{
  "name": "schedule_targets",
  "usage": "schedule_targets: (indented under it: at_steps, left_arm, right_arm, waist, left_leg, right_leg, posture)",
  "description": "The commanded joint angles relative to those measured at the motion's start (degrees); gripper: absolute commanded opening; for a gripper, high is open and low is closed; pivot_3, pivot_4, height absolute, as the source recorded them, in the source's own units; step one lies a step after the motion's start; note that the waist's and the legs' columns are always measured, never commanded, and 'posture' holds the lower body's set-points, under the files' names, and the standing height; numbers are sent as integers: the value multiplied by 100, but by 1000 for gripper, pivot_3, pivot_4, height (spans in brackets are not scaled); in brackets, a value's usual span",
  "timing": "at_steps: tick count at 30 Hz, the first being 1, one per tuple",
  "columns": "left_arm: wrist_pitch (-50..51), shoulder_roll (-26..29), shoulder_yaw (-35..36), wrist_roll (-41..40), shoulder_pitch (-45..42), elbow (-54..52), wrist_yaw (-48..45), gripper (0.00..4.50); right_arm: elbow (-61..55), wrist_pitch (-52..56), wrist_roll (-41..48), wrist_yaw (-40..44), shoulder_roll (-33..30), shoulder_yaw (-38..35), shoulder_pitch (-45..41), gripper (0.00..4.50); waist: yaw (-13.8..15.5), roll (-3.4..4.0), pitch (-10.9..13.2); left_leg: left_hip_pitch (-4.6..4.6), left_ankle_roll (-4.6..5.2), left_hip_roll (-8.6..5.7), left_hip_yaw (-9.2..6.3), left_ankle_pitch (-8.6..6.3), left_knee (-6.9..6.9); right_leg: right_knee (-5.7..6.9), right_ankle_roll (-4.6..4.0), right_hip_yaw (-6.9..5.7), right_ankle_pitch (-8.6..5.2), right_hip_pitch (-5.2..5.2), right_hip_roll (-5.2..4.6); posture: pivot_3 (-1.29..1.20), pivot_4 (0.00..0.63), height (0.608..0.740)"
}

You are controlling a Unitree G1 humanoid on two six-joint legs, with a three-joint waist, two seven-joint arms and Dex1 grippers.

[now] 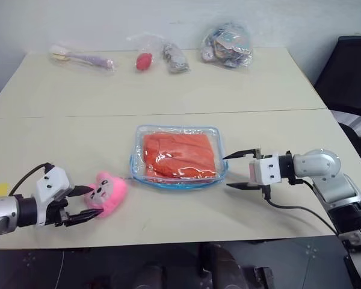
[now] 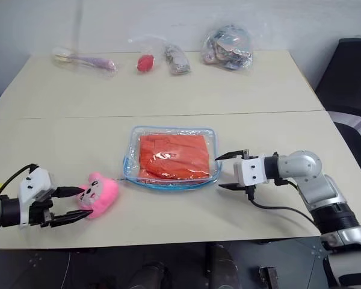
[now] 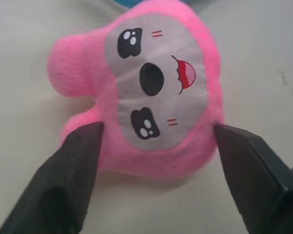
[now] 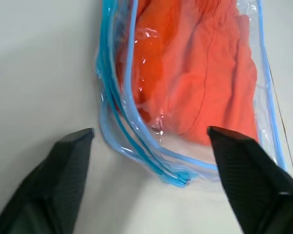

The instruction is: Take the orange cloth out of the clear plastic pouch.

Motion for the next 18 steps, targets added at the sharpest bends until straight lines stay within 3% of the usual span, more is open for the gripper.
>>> schedule_targets:
  at_steps: [1, 6, 12, 18]
  left_arm:
    - [286, 121, 806, -546, -275, -80, -141, 4114]
    - [652, 787, 922, -1031, -771, -432, -616, 4114]
    - [-565, 1016, -1238, 156, -2097, -755, -229, 4114]
    - [-1938, 297, -3165, 1953, -3446, 100, 270, 4114]
  right_arm:
    - [-1019, 1449, 1042, -80, -234, -581, 259, 4430]
    - [-2093, 3071, 2046, -227, -389, -996, 687, 4430]
    - [-2922, 4121, 2704, -447, -331, -1132, 848, 4430]
    - [-3228, 4246, 2542, -690, -162, -1039, 951, 4430]
  waist:
    - [13, 0, 0]
    - [20, 0, 0]
    - [13, 5, 2]
    - [13, 3, 2]
  left_leg:
    - [0, 0, 3, -1, 0, 0]
    - [0, 5, 0, -7, -4, -1]
    - [-5, 8, -14, -7, -8, -14]
    - [-13, 5, -14, 26, -9, -9]
  right_leg:
    - [0, 0, 0, 0, 0, 0]
    - [-3, -1, -3, 0, 1, -2]
    - [-6, 4, 12, 2, 10, 1]
    - [-2, 4, 11, 2, 7, 16]
  posture:
    - [0, 150, 740]
    - [0, 150, 740]
    - [0, 150, 740]
    - [0, 150, 740]
